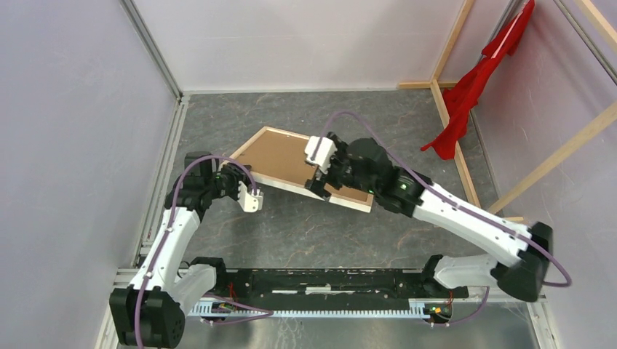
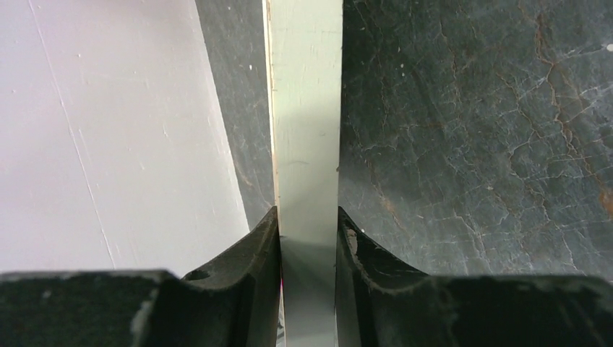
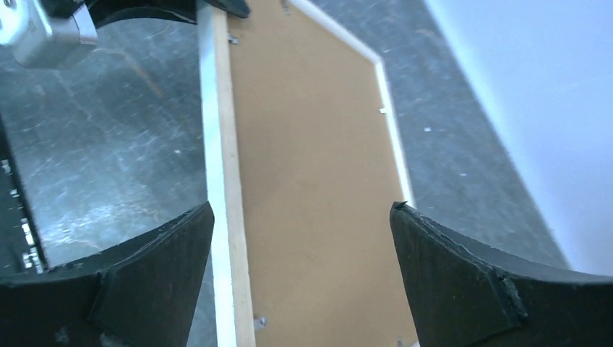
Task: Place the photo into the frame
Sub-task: Turn over the photo frame at the center of the board.
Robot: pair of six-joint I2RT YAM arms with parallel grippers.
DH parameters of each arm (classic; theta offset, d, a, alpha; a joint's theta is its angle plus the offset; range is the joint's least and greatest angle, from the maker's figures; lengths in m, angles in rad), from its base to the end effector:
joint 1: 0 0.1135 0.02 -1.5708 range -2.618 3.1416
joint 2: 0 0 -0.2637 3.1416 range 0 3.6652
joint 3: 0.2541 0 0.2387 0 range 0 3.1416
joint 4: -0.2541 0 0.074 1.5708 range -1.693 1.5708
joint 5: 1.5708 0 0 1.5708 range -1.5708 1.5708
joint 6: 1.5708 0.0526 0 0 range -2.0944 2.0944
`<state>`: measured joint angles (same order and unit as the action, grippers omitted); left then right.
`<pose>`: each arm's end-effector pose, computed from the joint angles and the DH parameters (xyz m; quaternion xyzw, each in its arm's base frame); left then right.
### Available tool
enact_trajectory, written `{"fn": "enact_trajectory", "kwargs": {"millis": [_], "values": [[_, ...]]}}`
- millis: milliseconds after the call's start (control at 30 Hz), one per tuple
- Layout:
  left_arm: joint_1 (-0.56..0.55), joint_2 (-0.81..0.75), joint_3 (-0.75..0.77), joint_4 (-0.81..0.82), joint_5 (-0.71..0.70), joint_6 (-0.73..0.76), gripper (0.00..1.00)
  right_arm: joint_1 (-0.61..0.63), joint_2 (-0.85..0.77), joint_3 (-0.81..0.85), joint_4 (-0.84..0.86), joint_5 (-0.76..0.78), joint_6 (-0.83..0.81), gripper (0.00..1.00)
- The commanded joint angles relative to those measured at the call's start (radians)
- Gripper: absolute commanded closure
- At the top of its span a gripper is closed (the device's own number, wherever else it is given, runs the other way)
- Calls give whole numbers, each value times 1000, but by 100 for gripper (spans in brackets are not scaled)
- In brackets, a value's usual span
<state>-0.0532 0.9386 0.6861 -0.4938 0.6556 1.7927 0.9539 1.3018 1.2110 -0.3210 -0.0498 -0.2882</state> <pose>0.1858 -0.0420 0.2481 0.7695 0.4206 0.0996 0.4701 0.1722 0.2474 0.3559 -0.4978 0.6724 0.1986 0.5106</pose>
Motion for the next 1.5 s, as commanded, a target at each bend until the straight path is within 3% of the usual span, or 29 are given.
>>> {"fn": "enact_trajectory", "kwargs": {"millis": [0, 133, 233, 367, 767, 933, 1400, 1467], "values": [[-4, 14, 121, -43, 52, -69, 98, 8, -168, -153, 254, 110, -75, 2], [-7, 55, 196, -133, 60, -88, 98, 8, -274, -286, 368, 106, -60, 2], [-9, 87, 265, -190, 68, -138, 98, 9, -250, -207, 247, -37, -50, 2], [-8, 123, 339, -254, 81, -173, 98, 39, -125, -66, 49, 34, -127, 2], [-9, 128, 381, -314, 86, -197, 98, 83, 47, 68, -68, 85, -310, 4], [-9, 137, 395, -339, 85, -200, 98, 98, 96, 55, -37, 164, -373, 13], [-9, 140, 400, -356, 77, -197, 98, 99, 196, 34, 42, 286, -484, 15], [-8, 139, 399, -355, 75, -195, 98, 98, 221, 49, 31, 303, -495, 20]]}}
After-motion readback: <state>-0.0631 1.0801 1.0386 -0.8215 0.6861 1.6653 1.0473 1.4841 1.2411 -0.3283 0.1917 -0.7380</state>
